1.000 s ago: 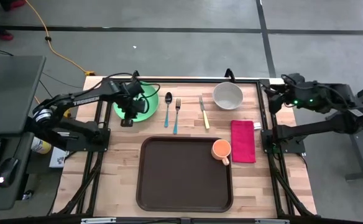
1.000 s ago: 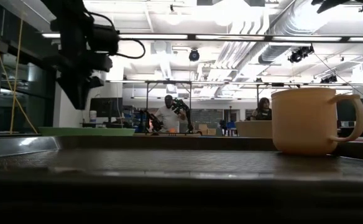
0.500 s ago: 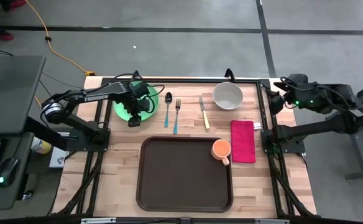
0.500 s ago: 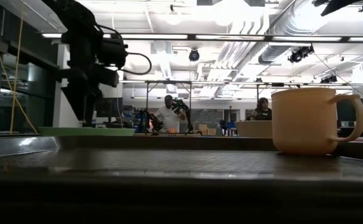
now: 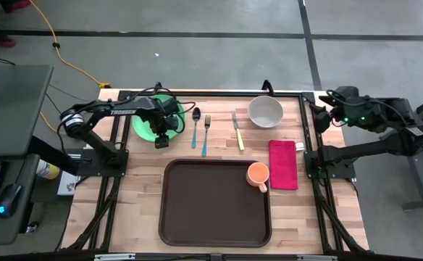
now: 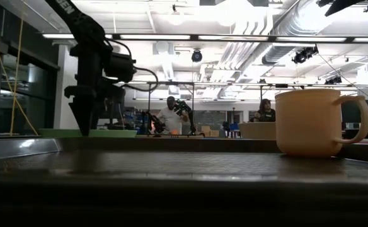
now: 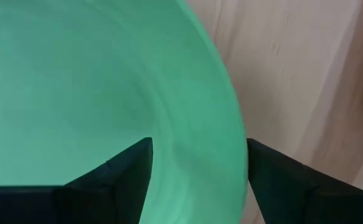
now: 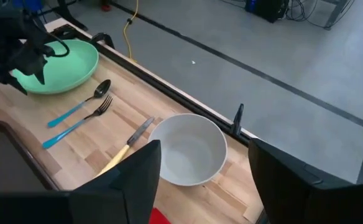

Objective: Set up tray
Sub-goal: Put the green plate on the brown tray below the orange mug

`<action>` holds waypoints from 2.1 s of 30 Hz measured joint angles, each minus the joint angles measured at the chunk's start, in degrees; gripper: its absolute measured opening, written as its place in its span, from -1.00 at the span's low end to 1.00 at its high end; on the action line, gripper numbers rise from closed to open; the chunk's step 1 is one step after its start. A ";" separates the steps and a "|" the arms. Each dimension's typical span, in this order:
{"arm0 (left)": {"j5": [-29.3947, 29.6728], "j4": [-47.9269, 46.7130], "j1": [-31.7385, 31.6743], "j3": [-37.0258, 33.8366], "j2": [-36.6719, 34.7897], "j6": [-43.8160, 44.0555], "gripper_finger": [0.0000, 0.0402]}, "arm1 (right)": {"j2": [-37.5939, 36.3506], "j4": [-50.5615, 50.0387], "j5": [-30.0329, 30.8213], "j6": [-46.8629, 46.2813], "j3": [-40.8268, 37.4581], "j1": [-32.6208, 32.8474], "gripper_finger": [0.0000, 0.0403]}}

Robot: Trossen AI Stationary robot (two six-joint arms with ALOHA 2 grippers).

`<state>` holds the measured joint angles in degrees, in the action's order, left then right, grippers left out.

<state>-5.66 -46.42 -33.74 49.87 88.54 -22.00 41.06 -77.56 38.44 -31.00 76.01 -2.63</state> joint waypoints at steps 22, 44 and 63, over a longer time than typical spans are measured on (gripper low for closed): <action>0.44 -1.91 0.07 0.26 2.83 -0.17 -0.84 | 0.02 1.14 0.89 -0.01 0.00 0.00 0.09; 1.97 -12.71 2.50 11.91 -16.82 -5.40 -0.94 | 0.04 1.77 1.11 -0.24 0.00 -0.02 -0.10; 1.64 -13.75 43.60 28.17 -15.94 -14.73 -0.94 | 0.04 -1.18 3.35 -4.10 0.00 0.00 -0.10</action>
<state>-4.02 -60.17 9.86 78.03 72.60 -36.73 41.10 -78.74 41.78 -35.10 76.01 -2.63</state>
